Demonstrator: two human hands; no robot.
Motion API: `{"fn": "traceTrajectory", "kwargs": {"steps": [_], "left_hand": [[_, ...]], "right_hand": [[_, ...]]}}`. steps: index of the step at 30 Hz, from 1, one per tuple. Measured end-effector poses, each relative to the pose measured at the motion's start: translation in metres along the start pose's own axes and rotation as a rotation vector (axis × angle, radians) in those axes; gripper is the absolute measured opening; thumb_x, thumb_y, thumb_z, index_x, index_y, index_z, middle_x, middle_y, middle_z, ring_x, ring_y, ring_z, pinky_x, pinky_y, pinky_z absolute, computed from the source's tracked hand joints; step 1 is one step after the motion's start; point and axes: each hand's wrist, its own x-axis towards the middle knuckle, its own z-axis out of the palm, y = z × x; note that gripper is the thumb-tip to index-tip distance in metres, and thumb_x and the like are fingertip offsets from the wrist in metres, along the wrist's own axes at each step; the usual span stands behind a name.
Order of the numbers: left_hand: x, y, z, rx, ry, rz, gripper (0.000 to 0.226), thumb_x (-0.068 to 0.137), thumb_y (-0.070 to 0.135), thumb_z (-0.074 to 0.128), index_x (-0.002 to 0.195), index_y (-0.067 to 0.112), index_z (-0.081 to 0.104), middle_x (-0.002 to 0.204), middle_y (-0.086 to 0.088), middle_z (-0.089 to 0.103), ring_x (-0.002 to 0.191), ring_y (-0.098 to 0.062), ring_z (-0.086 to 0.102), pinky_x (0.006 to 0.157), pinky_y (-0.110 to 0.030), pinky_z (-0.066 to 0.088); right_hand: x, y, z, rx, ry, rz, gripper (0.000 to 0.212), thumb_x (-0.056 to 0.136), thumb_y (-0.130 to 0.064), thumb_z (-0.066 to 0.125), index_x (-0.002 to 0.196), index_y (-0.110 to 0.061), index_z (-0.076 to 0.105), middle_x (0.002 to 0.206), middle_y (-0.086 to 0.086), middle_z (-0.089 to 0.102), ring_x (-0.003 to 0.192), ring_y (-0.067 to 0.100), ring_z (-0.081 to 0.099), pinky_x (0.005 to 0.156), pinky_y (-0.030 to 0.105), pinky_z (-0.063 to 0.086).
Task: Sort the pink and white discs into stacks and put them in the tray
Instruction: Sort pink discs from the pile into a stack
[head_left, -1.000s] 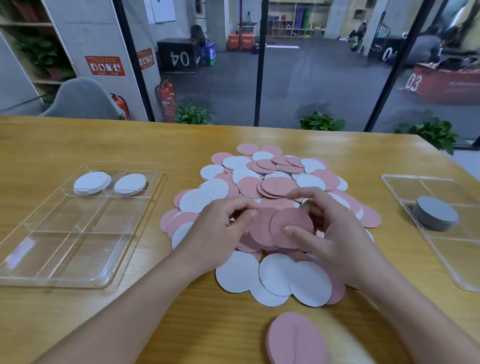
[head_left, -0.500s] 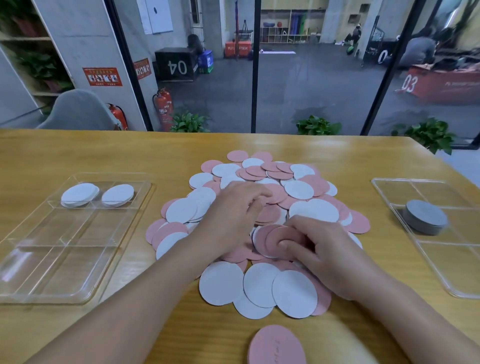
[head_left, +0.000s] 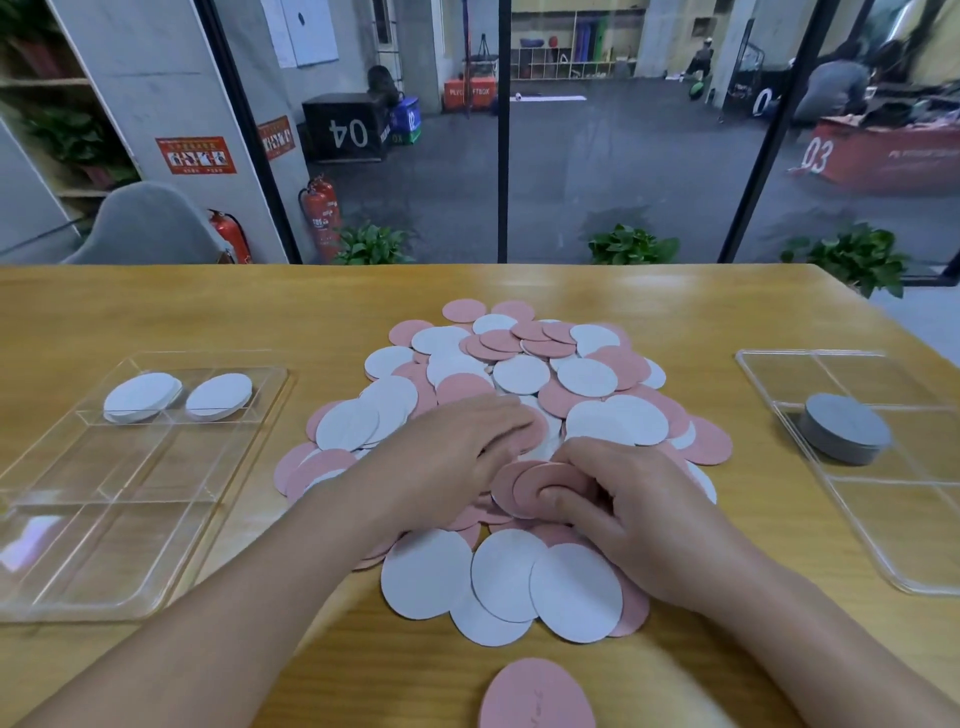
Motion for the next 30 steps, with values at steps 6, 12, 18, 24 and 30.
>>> {"fn": "traceTrajectory", "kwargs": {"steps": [6,12,18,24,30], "left_hand": [[-0.032,-0.024,0.006,-0.097,0.2,-0.1,0.041,0.112,0.05,0.056,0.153,0.044,0.055,0.148,0.033,0.05,0.145,0.003,0.039,0.122,-0.03,0.037],[-0.027,-0.032,0.013,0.042,0.317,-0.184,0.05,0.097,0.07,0.059,0.138,0.043,0.066,0.124,0.021,0.054,0.126,-0.012,0.036,0.11,-0.033,0.028],[-0.035,-0.037,0.002,-0.215,0.441,-0.209,0.019,0.095,0.034,0.083,0.11,0.035,0.071,0.108,0.019,0.066,0.116,-0.012,0.048,0.093,-0.023,0.041],[-0.044,-0.027,-0.014,-0.575,0.457,-0.187,0.011,0.098,0.014,0.081,0.095,0.016,0.07,0.09,-0.001,0.073,0.077,-0.012,0.064,0.069,-0.027,0.049],[-0.046,0.002,-0.002,-0.79,0.192,-0.055,0.01,0.103,-0.002,0.07,0.102,0.008,0.073,0.094,-0.014,0.074,0.089,-0.034,0.07,0.083,-0.052,0.06]], "right_hand": [[-0.002,-0.006,0.001,0.007,-0.012,0.022,0.005,0.103,-0.038,0.064,0.106,-0.041,0.06,0.092,-0.021,0.062,0.09,0.008,0.058,0.071,0.022,0.045],[-0.003,-0.011,0.005,-0.026,-0.007,0.024,0.029,0.102,-0.045,0.064,0.082,-0.034,0.045,0.089,-0.015,0.058,0.084,0.013,0.054,0.067,0.025,0.042],[-0.003,-0.01,0.005,-0.004,-0.029,0.034,0.014,0.104,-0.043,0.06,0.096,-0.033,0.056,0.092,-0.019,0.061,0.089,0.008,0.057,0.07,0.022,0.044],[-0.003,-0.013,0.004,0.038,0.034,0.081,0.029,0.104,-0.043,0.063,0.085,-0.026,0.047,0.081,-0.008,0.056,0.078,0.016,0.052,0.067,0.028,0.042],[-0.003,-0.018,0.001,0.089,0.046,0.069,0.014,0.103,-0.039,0.062,0.116,-0.044,0.061,0.103,-0.027,0.068,0.1,0.001,0.062,0.076,0.014,0.045]]}}
